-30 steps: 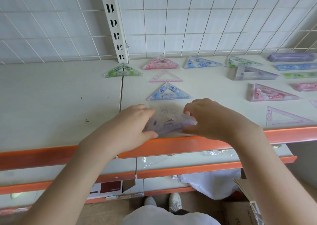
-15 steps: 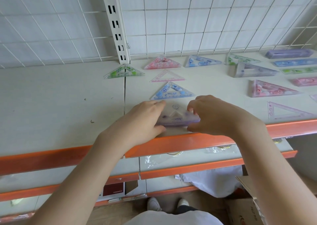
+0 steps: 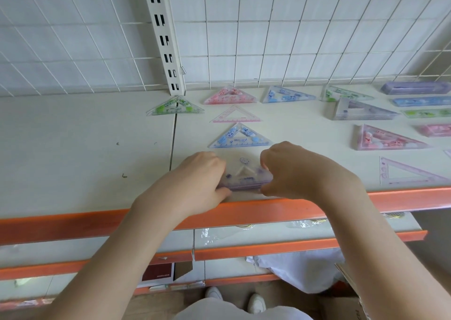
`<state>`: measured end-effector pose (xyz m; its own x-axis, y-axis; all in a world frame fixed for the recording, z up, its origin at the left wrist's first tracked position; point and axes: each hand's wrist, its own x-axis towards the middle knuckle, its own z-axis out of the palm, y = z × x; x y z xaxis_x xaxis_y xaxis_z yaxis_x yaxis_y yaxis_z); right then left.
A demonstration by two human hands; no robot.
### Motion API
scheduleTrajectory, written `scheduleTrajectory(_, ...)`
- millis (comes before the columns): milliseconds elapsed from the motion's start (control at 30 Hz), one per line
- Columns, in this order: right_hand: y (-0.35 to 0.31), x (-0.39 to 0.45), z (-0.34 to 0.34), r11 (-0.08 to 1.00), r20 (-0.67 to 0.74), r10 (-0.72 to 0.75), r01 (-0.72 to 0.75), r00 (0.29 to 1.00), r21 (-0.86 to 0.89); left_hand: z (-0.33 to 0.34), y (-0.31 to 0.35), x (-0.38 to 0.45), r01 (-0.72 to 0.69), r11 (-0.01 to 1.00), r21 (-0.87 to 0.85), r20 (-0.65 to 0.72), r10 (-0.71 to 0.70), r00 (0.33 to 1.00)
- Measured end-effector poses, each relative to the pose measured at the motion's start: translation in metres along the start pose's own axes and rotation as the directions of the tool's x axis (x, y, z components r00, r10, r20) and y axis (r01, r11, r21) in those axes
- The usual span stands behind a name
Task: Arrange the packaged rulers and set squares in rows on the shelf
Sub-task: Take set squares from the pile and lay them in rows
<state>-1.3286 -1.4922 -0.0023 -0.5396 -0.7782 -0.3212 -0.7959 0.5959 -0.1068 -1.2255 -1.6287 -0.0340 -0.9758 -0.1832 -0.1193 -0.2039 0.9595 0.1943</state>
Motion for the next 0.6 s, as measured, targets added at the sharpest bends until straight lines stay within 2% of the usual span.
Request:
scheduleTrajectory(433, 0.016, -0.003, -0.001, 1.000, 0.013, -0.020, 0.020, 1.000, -0.010, -0.011, 0.004, 0.003, 0.063, 0.995, 0.078, 0.144, -0.074, 0.987)
scheduleTrajectory(600, 0.019, -0.004, 0.000, 1.000, 0.008, -0.013, 0.013, 1.000, -0.020, -0.013, 0.006, -0.001, 0.039, 0.979, 0.200, 0.172, -0.075, 0.982)
